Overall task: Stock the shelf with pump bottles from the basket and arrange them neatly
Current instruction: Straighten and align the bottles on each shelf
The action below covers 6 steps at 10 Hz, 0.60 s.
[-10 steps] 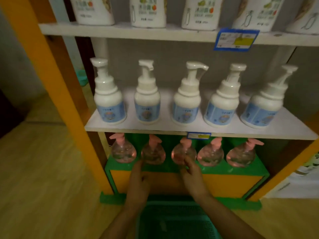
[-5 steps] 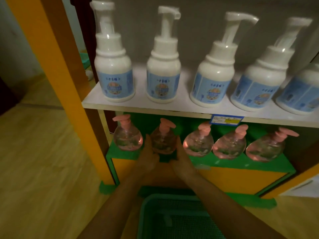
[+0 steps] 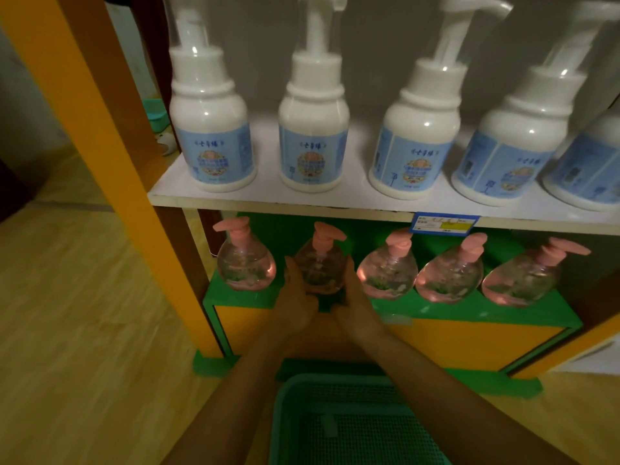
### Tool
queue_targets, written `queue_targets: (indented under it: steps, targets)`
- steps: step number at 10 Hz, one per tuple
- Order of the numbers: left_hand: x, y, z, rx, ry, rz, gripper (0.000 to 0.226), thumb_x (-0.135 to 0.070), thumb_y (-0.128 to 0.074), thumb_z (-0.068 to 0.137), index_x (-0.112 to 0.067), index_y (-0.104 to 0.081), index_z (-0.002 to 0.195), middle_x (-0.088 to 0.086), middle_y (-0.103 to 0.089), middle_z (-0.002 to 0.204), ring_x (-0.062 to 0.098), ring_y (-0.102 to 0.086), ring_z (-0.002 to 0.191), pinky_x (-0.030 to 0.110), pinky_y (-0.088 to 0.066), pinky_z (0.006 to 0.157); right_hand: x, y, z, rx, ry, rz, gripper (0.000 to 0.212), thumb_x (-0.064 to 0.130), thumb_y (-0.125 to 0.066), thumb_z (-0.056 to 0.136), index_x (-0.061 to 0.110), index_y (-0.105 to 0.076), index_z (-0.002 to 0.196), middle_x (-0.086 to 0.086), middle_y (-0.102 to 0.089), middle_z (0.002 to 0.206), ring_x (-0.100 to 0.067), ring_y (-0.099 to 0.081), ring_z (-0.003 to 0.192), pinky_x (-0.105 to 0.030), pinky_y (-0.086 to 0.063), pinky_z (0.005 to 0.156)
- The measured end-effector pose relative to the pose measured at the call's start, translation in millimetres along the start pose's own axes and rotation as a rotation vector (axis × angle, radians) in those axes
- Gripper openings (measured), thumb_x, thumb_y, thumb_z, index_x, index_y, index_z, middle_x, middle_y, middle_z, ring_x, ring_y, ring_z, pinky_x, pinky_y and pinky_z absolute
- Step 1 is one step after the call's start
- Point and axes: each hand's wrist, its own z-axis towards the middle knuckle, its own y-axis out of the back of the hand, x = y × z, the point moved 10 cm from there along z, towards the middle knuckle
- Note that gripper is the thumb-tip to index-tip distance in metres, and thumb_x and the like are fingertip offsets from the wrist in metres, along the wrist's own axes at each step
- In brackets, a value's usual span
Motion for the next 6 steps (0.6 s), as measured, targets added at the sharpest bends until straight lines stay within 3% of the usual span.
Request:
queue_targets:
  steps: [1,2,3,4,5,6]
  targets:
    - [6.3,-3.9,2.6,0.005,-0.036,0.012,0.083,0.000,-0.042,0.087,-0.014,0.016,0.144,0.014,-0.020,0.153,0.031,-0.039,0.131,0.041,-0.034,0.111,5.5,2.3,-2.6,0.023,0.013,-0.008,0.075,-0.007,-0.046,0.085,0.019,-0.009,0.145,-0.010,-0.029,0.150,-0.024,-0.032,0.137,-0.031,-0.030,0.110]
    - [-2.9,2.5,-8.8,-0.111,-0.128,-0.029,0.080,0.002,-0.043,0.086,-0.013,0.007,0.146,0.014,-0.011,0.156,0.029,-0.024,0.140,0.043,-0.024,0.116,8.8,3.2,-12.3,0.077,0.047,0.019,0.078,-0.009,-0.047,0.083,0.020,-0.012,0.146,-0.005,-0.030,0.149,-0.020,-0.030,0.137,-0.030,-0.026,0.114]
    - [-19.2,15.8,-44.6,-0.401,-0.225,-0.016,0.072,0.008,-0.045,0.084,-0.012,-0.014,0.145,0.009,-0.022,0.153,0.020,-0.023,0.140,0.039,-0.023,0.116,-1.8,29.6,-25.8,0.041,0.048,0.016,0.066,-0.013,-0.046,0.081,0.015,-0.032,0.139,0.006,-0.039,0.135,-0.010,-0.036,0.128,-0.027,-0.030,0.111]
    - [-42.0,-3.1,-67.5,-0.365,-0.405,-0.032,0.071,0.015,-0.046,0.076,-0.019,-0.032,0.136,0.006,-0.038,0.143,0.011,-0.036,0.129,0.040,-0.034,0.112,-18.0,76.8,-43.8,-0.132,0.041,0.072,0.041,-0.017,-0.044,0.080,0.014,-0.055,0.103,0.000,-0.060,0.102,-0.013,-0.056,0.097,-0.024,-0.048,0.084]
    - [-59.2,-32.9,-61.6,-0.191,-0.416,-0.035,0.070,0.013,-0.044,0.080,-0.030,-0.027,0.133,-0.002,-0.033,0.144,0.005,-0.032,0.127,0.028,-0.035,0.110,-39.6,113.9,-57.7,-0.307,-0.001,0.172,0.041,-0.019,-0.042,0.079,0.016,-0.049,0.101,-0.002,-0.059,0.098,-0.014,-0.057,0.093,-0.013,-0.045,0.064]
    - [-72.9,-56.5,-46.5,-0.080,-0.359,-0.049,0.068,0.008,-0.042,0.086,-0.024,-0.021,0.142,-0.001,-0.023,0.152,-0.019,-0.031,0.108,-0.014,-0.025,0.079,-49.3,124.5,-55.4,-0.314,-0.012,0.114,0.061,-0.017,-0.043,0.078,0.014,-0.040,0.130,-0.008,-0.047,0.133,-0.020,-0.044,0.125,-0.033,-0.041,0.103]
